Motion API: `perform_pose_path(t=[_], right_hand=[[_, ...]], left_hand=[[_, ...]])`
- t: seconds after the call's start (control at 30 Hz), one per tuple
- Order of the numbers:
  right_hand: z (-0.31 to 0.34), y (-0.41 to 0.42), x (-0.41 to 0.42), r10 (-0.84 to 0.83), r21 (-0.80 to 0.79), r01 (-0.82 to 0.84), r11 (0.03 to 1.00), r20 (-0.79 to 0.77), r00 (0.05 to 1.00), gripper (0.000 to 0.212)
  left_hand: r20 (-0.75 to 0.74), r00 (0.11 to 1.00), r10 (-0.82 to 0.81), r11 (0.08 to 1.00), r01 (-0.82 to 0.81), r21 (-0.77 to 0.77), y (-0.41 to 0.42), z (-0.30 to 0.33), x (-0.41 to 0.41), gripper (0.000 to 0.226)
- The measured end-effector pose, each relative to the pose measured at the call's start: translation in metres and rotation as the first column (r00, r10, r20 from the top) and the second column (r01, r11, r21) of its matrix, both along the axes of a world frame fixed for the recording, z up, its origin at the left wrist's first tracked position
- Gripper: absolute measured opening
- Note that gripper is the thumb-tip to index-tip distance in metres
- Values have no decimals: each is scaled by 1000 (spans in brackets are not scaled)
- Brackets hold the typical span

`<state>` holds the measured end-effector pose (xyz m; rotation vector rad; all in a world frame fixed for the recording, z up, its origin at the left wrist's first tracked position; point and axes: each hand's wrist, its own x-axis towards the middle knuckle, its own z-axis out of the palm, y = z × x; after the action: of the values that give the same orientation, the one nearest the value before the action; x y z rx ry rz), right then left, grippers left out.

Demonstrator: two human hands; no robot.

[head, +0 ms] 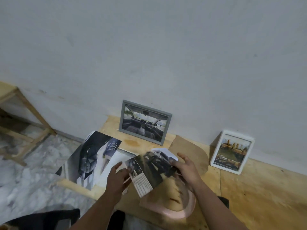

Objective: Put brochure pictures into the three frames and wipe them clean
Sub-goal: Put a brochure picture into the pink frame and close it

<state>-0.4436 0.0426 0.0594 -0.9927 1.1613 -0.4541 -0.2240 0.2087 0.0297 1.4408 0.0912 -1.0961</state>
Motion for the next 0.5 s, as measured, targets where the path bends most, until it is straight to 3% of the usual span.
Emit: perform_pose_path(t=[0.1, 0.23, 0.5], right_hand=[[1, 13, 45, 71, 78, -69, 995, -36, 997, 31], [-9, 24, 119, 91, 39, -87, 995, -124, 988, 19], [-48, 31, 280, 284, -100, -335, 937, -341, 896, 24]], left_hand=[[-14, 994, 110, 994, -110, 3, 16, -5, 33, 47], [-8, 988, 152, 987, -151, 52, 38, -10, 83, 24], [5, 969, 248, 945, -244, 218, 82, -44, 193, 3]])
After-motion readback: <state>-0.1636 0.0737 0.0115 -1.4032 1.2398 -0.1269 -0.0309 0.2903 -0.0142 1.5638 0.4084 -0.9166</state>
